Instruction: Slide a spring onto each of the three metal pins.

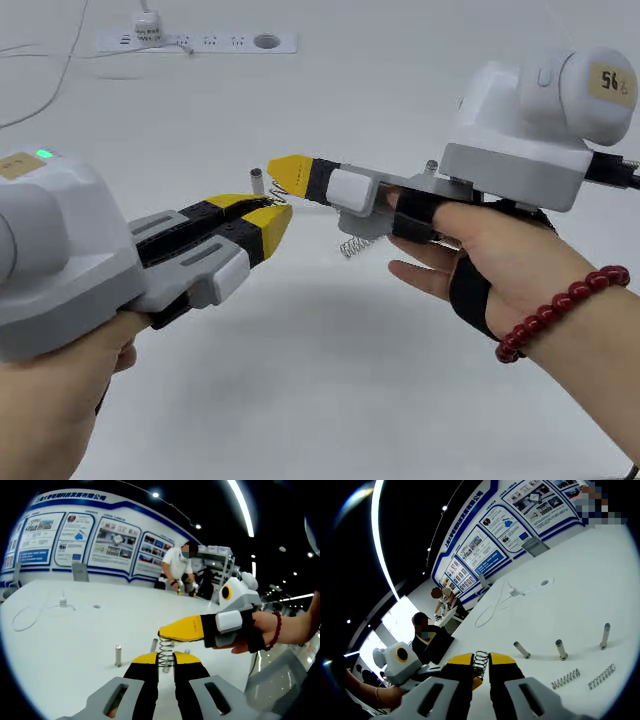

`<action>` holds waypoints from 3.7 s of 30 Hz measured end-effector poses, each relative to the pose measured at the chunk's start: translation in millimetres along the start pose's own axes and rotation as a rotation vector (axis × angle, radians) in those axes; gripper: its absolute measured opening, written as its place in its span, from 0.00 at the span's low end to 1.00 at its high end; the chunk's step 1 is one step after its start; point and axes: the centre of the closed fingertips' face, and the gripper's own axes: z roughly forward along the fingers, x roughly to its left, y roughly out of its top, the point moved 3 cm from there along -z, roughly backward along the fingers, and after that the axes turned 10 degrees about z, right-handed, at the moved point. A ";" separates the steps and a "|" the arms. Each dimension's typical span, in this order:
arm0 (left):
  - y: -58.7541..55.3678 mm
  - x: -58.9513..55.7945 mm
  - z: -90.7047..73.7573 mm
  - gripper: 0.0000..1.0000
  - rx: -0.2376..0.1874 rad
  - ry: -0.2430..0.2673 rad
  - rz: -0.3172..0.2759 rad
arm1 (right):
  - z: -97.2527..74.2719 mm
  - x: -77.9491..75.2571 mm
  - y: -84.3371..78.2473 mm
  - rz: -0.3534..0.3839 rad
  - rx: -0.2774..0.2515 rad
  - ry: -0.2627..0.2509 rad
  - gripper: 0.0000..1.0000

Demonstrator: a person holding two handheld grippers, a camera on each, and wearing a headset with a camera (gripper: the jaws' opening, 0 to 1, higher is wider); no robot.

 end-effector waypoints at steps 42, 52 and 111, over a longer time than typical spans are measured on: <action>-26.7 5.1 -3.0 0.54 0.157 0.019 0.129 | 24.9 -4.7 21.9 -0.492 0.006 -0.023 0.11; -29.9 7.4 -1.2 0.61 0.148 0.034 0.165 | 45.9 -15.8 33.5 -0.583 -0.023 -0.032 0.11; -39.3 10.3 1.2 0.77 0.142 0.040 0.115 | 85.0 -55.7 7.0 -0.691 0.097 -0.124 0.11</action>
